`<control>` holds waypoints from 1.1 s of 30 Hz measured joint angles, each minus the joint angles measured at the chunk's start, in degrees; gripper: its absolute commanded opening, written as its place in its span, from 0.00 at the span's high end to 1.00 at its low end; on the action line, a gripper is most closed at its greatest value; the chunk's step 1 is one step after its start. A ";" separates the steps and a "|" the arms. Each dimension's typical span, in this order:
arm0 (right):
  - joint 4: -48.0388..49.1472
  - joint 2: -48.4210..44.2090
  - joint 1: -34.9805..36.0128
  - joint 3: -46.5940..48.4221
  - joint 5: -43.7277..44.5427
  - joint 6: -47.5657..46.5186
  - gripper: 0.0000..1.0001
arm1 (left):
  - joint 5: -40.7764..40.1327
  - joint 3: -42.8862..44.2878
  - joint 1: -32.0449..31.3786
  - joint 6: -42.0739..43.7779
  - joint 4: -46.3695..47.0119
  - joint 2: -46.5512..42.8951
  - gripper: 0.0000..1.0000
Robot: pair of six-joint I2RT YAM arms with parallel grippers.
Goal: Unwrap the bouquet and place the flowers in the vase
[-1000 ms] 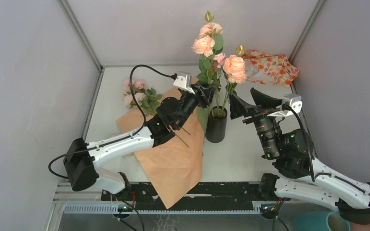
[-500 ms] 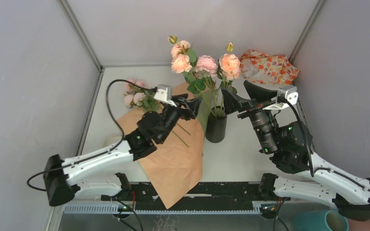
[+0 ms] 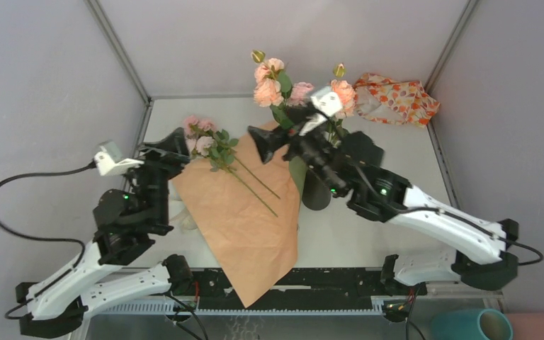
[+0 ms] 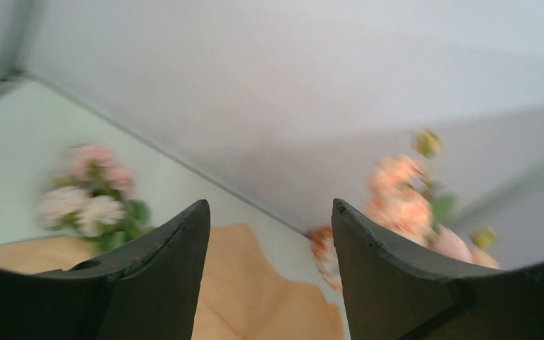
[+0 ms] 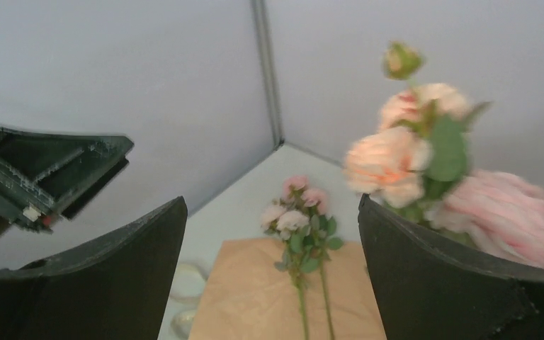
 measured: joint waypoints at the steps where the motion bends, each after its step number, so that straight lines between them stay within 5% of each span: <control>1: -2.60 2.75 0.24 3.04 -1.42 0.50 0.00 | -4.20 1.14 0.00 -0.02 -1.77 -0.81 0.32; 5: -16.55 15.32 0.50 18.14 -9.03 3.69 0.05 | -18.47 5.05 0.00 -2.36 -12.24 -3.21 0.32; 11: -35.71 38.14 0.04 42.27 -22.49 8.96 0.16 | -26.53 8.20 0.00 -5.51 -23.67 -8.26 0.32; 15: -43.28 46.66 -1.27 44.09 -31.80 12.83 0.30 | -28.52 7.93 0.00 -6.38 -26.25 -12.31 0.32; 20: -50.12 57.02 -5.07 47.54 -39.50 17.33 0.32 | -29.42 7.58 0.00 -6.51 -27.43 -13.92 0.32; 33: -53.40 66.90 -9.90 47.80 -36.87 19.87 0.39 | -29.70 7.08 0.00 -9.70 -31.71 -10.91 0.32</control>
